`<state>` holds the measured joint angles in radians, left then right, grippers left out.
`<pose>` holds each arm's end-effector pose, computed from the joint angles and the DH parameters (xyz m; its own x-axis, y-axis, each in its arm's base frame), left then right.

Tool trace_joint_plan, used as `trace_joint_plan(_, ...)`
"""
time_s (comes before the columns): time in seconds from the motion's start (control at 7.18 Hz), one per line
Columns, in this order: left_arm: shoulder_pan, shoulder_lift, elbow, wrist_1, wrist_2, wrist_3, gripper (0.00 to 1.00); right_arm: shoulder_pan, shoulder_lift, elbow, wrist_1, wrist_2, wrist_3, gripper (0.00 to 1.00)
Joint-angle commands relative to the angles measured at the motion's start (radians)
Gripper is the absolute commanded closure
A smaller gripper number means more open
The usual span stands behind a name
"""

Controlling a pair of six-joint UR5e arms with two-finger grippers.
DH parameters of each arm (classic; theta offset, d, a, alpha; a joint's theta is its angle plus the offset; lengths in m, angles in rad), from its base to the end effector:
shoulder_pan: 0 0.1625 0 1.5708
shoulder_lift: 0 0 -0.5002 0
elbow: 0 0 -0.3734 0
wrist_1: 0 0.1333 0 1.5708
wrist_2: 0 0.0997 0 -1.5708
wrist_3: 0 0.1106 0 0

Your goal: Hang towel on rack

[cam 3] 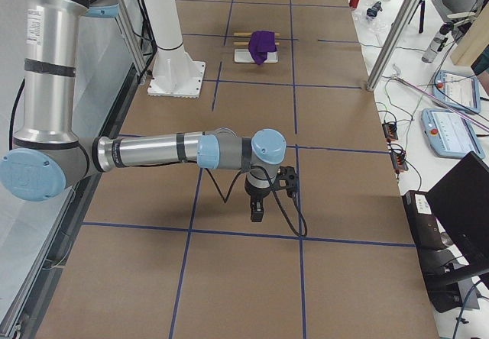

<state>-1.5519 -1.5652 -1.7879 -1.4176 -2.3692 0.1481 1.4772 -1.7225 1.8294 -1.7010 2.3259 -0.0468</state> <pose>-0.0453 -0.4672 0.6555 0.6865 0.2016 -0.6986 -0.1215 0.9791 0.1631 0.0205 -0.3971 0.7000 0.7213 -0.0987 0.6855 0.1273 0.9918 0.0088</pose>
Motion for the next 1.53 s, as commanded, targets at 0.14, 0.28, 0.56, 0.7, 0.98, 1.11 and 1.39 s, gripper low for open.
trace_joint_plan(0.14, 0.022, 0.001, 0.012, -0.004, -0.057, 0.001, 0.00, 0.000, -0.017, -0.001, 0.006, 0.016, 0.001, 0.00)
trace_joint_plan(0.28, 0.024, 0.001, 0.015, -0.004, -0.059, 0.001, 0.00, 0.000, -0.014, 0.011, 0.009, 0.018, 0.001, 0.00)
trace_joint_plan(0.56, 0.032, 0.001, 0.034, -0.058, -0.059, -0.007, 0.00, 0.000, -0.015, 0.016, 0.055, 0.024, 0.007, 0.00)
trace_joint_plan(0.7, 0.032, 0.001, 0.056, -0.099, -0.059, -0.007, 0.00, 0.000, -0.012, 0.016, 0.055, 0.026, 0.010, 0.00)
trace_joint_plan(0.98, 0.032, 0.001, 0.056, -0.101, -0.061, -0.009, 0.00, -0.002, -0.006, 0.010, 0.057, 0.045, 0.011, 0.00)
trace_joint_plan(1.11, 0.032, 0.001, 0.052, -0.100, -0.059, -0.010, 0.00, -0.002, -0.006, 0.008, 0.055, 0.079, 0.010, 0.00)
trace_joint_plan(1.39, 0.033, 0.011, 0.036, -0.101, -0.059, -0.007, 0.00, -0.002, -0.011, 0.008, 0.055, 0.081, 0.010, 0.00)
